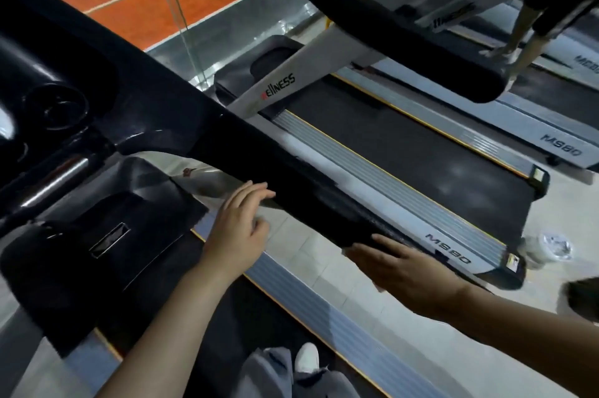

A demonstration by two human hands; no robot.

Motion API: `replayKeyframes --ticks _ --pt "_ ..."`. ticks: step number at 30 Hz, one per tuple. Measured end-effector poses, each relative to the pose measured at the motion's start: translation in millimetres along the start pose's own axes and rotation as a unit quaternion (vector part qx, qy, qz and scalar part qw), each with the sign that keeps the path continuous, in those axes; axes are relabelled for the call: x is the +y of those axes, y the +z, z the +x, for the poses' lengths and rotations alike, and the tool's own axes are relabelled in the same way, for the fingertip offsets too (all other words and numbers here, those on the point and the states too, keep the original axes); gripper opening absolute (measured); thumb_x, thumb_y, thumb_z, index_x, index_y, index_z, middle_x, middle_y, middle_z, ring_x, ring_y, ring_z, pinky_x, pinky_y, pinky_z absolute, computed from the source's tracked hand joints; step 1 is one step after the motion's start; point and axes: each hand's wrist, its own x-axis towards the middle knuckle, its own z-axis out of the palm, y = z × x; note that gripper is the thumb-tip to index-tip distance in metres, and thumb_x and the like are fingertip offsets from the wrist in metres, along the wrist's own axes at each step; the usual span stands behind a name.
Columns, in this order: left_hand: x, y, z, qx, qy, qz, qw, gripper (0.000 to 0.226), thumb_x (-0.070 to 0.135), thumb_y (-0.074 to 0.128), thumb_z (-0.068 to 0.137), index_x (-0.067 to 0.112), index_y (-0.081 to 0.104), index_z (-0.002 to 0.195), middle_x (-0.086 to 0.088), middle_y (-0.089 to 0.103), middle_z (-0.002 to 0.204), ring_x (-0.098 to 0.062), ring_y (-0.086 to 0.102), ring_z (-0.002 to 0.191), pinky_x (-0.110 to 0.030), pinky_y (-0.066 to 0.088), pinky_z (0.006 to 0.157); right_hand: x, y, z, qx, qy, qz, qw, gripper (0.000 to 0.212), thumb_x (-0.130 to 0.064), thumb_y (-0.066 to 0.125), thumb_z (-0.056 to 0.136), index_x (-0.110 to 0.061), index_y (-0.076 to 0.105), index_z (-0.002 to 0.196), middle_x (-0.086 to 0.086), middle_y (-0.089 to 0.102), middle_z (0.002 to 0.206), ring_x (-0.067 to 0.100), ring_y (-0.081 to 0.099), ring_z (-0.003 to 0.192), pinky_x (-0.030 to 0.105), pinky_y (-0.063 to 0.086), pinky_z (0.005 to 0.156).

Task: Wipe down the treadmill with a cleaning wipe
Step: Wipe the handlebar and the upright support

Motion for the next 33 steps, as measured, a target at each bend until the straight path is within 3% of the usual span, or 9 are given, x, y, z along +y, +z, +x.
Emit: replayKeyframes --ticks 6,9,13,17,21,24,29,31,33 --pt "27.5 17.2 7.4 -0.051 0.071 0.0 0.996 0.047 0.001 0.046 0.092 0.023 0.053 0.133 0.02 0.036 0.146 0.014 0.012 0.138 -0.005 0.006 0.111 -7.0 -2.0 -64.7 -0.045 -0.049 -0.016 0.998 0.048 -0.016 0.051 0.088 -0.006 0.057 0.135 0.002 0.041 0.152 0.018 0.027 0.146 0.044 0.005 0.119" --pt "36.4 25.2 9.0 -0.071 0.1 -0.007 0.992 0.048 0.004 0.044 0.092 0.022 0.051 0.137 0.016 0.033 0.152 0.009 0.011 0.143 -0.006 0.002 0.112 -4.0 -4.1 -51.2 -0.034 -0.042 -0.016 0.998 0.051 -0.016 0.048 0.092 -0.005 0.049 0.141 0.005 0.033 0.156 0.021 0.019 0.149 0.045 0.006 0.12" --pt "50.3 42.3 19.9 -0.083 0.119 -0.008 0.989 0.06 0.013 0.035 0.079 0.016 0.053 0.137 0.004 0.038 0.155 -0.011 0.021 0.149 -0.022 0.004 0.121 -3.8 -18.4 20.4 0.041 0.078 0.0 0.996 0.052 -0.019 0.025 0.1 -0.005 0.027 0.15 0.005 0.025 0.16 0.024 0.022 0.148 0.046 0.019 0.121" --pt "65.5 57.0 27.5 -0.095 0.11 -0.014 0.989 0.055 0.019 0.034 0.084 0.016 0.054 0.136 0.002 0.043 0.152 -0.011 0.025 0.147 -0.013 0.0 0.116 -23.3 -16.9 33.9 0.007 0.158 0.062 0.985 0.069 -0.048 0.048 0.096 -0.004 0.034 0.147 0.01 0.017 0.162 0.027 0.018 0.149 0.047 0.022 0.119" --pt "86.8 72.7 24.3 -0.113 0.117 -0.025 0.986 0.049 0.022 0.031 0.093 0.018 0.052 0.137 0.006 0.047 0.146 0.0 0.024 0.142 -0.012 -0.002 0.115 -42.2 1.2 -55.9 -0.019 0.111 0.0 0.994 0.058 -0.027 0.028 0.102 -0.003 0.019 0.154 0.008 0.01 0.164 0.025 0.003 0.151 0.047 0.011 0.123" --pt "116.0 97.0 16.6 -0.12 0.099 -0.021 0.988 0.037 0.014 0.037 0.102 0.018 0.054 0.135 0.016 0.046 0.131 0.019 0.02 0.122 -0.022 0.001 0.115 -37.9 13.8 -112.6 0.008 0.073 0.007 0.997 0.054 -0.013 0.029 0.098 -0.005 0.028 0.152 0.004 0.02 0.162 0.024 0.008 0.151 0.046 0.009 0.12" --pt "150.8 152.6 18.9 -0.11 0.087 0.077 0.987 0.041 0.034 0.029 0.092 0.032 0.064 0.114 0.019 0.065 0.112 -0.004 0.052 0.118 -0.036 0.001 0.122 -14.4 28.7 -170.9 0.054 -0.021 0.086 0.995 0.042 -0.021 0.039 0.101 -0.018 0.051 0.141 -0.004 0.034 0.157 0.022 0.012 0.151 0.048 0.011 0.121" --pt "156.9 168.4 16.2 -0.061 0.049 0.099 0.992 0.041 0.037 0.028 0.091 0.034 0.065 0.107 0.018 0.065 0.111 -0.006 0.05 0.121 -0.043 0.0 0.122 0.1 40.3 -184.4 0.092 -0.07 0.119 0.986 0.037 -0.024 0.04 0.105 -0.02 0.054 0.138 -0.004 0.037 0.155 0.022 0.017 0.15 0.047 0.013 0.122" --pt "162.0 183.8 13.0 0.015 -0.02 0.12 0.992 0.036 0.038 0.034 0.092 0.031 0.064 0.109 0.009 0.057 0.134 -0.013 0.033 0.14 -0.044 -0.009 0.122 16.2 51.7 -192.9 0.141 -0.115 0.156 0.971 0.037 -0.024 0.038 0.106 -0.017 0.054 0.139 -0.001 0.035 0.156 0.023 0.022 0.148 0.047 0.021 0.12"
